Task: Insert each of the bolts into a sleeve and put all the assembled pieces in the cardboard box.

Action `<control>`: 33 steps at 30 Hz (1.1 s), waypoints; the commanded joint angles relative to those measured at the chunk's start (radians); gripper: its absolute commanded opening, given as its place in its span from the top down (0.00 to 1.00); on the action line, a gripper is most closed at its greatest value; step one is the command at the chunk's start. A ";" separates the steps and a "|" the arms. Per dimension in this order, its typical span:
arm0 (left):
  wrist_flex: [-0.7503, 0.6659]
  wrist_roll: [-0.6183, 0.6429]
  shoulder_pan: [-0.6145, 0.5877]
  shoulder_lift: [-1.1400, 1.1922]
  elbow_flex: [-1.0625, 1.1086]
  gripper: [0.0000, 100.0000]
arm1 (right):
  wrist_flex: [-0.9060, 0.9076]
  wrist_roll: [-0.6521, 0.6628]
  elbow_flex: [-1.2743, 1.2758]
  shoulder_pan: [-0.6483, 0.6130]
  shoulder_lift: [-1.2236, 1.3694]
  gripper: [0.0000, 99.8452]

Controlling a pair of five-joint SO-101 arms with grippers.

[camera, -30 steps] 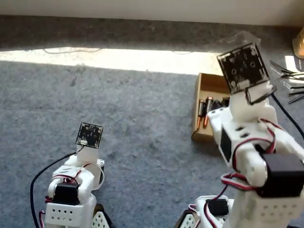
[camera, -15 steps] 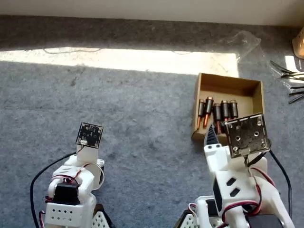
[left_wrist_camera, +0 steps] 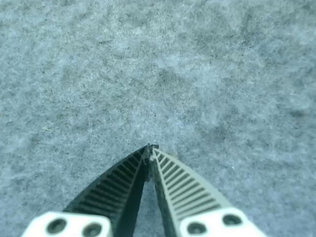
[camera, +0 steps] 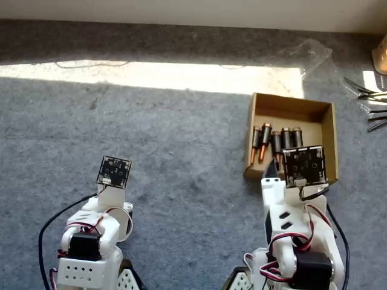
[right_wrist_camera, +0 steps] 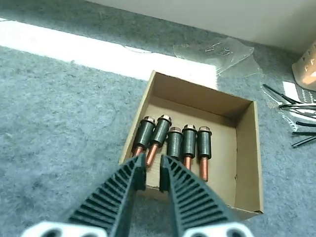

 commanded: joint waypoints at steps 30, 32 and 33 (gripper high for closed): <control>0.011 0.011 0.013 -0.005 0.022 0.99 | -0.035 -0.084 0.479 -0.070 -0.252 0.96; 0.011 0.011 0.013 -0.005 0.022 0.99 | -0.035 -0.158 0.481 -0.028 -0.252 0.96; 0.011 0.011 0.013 -0.005 0.022 0.99 | -0.035 -0.187 0.495 -0.010 -0.252 0.96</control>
